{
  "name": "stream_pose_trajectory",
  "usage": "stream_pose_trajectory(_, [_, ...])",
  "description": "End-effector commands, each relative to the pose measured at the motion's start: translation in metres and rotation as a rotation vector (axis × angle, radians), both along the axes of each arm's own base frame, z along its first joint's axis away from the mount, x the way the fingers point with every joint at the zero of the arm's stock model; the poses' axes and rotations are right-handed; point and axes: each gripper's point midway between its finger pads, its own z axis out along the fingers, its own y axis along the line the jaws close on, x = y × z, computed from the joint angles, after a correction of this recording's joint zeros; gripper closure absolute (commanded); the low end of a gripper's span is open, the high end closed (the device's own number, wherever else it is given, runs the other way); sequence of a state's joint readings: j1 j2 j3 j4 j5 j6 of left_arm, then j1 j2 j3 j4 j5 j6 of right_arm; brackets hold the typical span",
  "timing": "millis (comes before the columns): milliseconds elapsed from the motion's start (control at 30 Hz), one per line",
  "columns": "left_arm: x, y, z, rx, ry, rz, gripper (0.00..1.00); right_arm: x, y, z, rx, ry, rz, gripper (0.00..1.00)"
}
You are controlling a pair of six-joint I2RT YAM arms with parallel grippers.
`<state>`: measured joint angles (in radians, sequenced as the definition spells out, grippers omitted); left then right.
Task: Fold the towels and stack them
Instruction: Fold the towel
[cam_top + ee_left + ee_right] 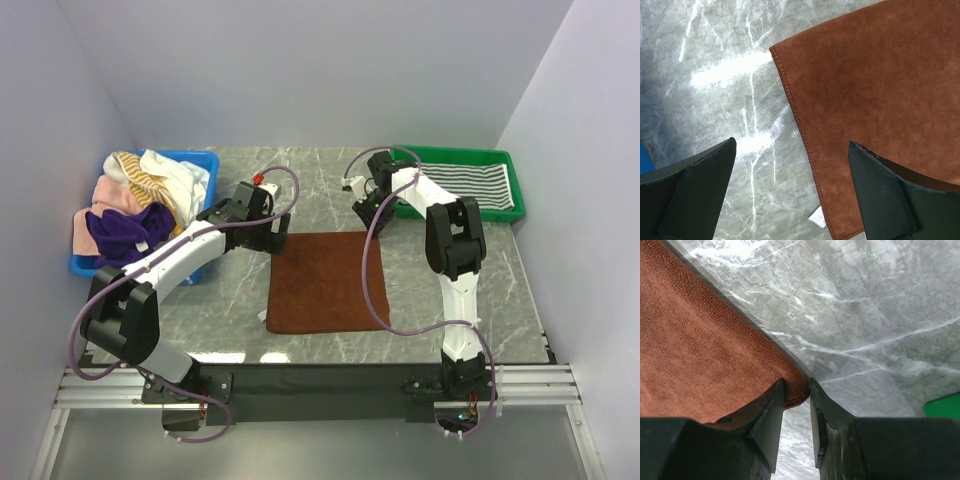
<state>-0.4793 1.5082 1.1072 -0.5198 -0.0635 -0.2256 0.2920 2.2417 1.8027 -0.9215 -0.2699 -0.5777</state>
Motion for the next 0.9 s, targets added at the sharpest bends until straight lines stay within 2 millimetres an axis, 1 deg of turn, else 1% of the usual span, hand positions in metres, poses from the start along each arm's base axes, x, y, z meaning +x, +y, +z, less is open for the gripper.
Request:
stream_pose_trajectory(0, [0.008,0.001,0.003,0.006,-0.03,0.004,0.01,0.008,-0.003,0.0,-0.028,-0.016,0.002,0.66])
stream_pose_trajectory(167, [0.01,-0.002,0.001,0.0,-0.029,0.001,0.02,0.007,-0.004,-0.001,-0.056,-0.018,0.003,0.67])
stream_pose_trajectory(267, [0.015,-0.006,0.002,-0.01,-0.036,-0.01,0.02,0.005,-0.004,-0.002,-0.059,-0.014,0.004,0.71])
stream_pose_trajectory(300, [0.018,-0.007,0.002,-0.011,-0.04,-0.011,0.02,0.004,-0.004,-0.002,-0.057,-0.015,0.006,0.79])
stream_pose_trajectory(400, [0.028,-0.011,-0.001,-0.029,-0.041,-0.026,0.03,0.004,-0.003,-0.002,-0.059,-0.02,0.004,0.94])
stream_pose_trajectory(467, [0.041,-0.012,-0.003,-0.03,-0.04,-0.031,0.05,0.003,-0.003,-0.002,-0.058,-0.018,0.007,0.99])
stream_pose_trajectory(500, [0.047,-0.012,-0.01,-0.024,-0.027,-0.034,0.08,0.003,-0.003,-0.002,-0.058,-0.019,0.008,1.0])
stream_pose_trajectory(533, [0.056,-0.014,-0.004,-0.036,-0.042,-0.041,0.11,0.003,-0.002,-0.002,-0.06,-0.017,0.008,1.0])
stream_pose_trajectory(567, [0.061,-0.015,-0.006,-0.027,-0.048,-0.061,0.16,0.003,-0.003,-0.002,-0.062,-0.019,0.005,1.0])
stream_pose_trajectory(600, [0.066,-0.016,-0.006,-0.022,-0.051,-0.069,0.27,0.004,-0.002,-0.002,-0.063,-0.02,0.004,1.0])
stream_pose_trajectory(633, [0.075,-0.016,-0.009,-0.015,-0.046,-0.07,0.29,0.004,-0.002,-0.001,-0.06,-0.028,0.004,1.0])
stream_pose_trajectory(667, [0.079,-0.015,-0.012,-0.003,-0.042,-0.085,0.31,0.002,-0.002,-0.002,-0.062,-0.023,0.006,1.0])
stream_pose_trajectory(700, [0.084,-0.015,-0.02,0.003,-0.026,-0.089,0.33,0.004,-0.002,-0.002,-0.058,-0.033,0.004,1.0])
stream_pose_trajectory(733, [0.092,-0.015,-0.017,0.002,-0.038,-0.096,0.36,0.003,-0.003,-0.002,-0.058,-0.034,0.004,1.0])
stream_pose_trajectory(867, [0.105,-0.02,-0.029,-0.008,0.006,-0.129,0.4,0.003,-0.002,-0.002,-0.055,-0.043,0.001,1.0])
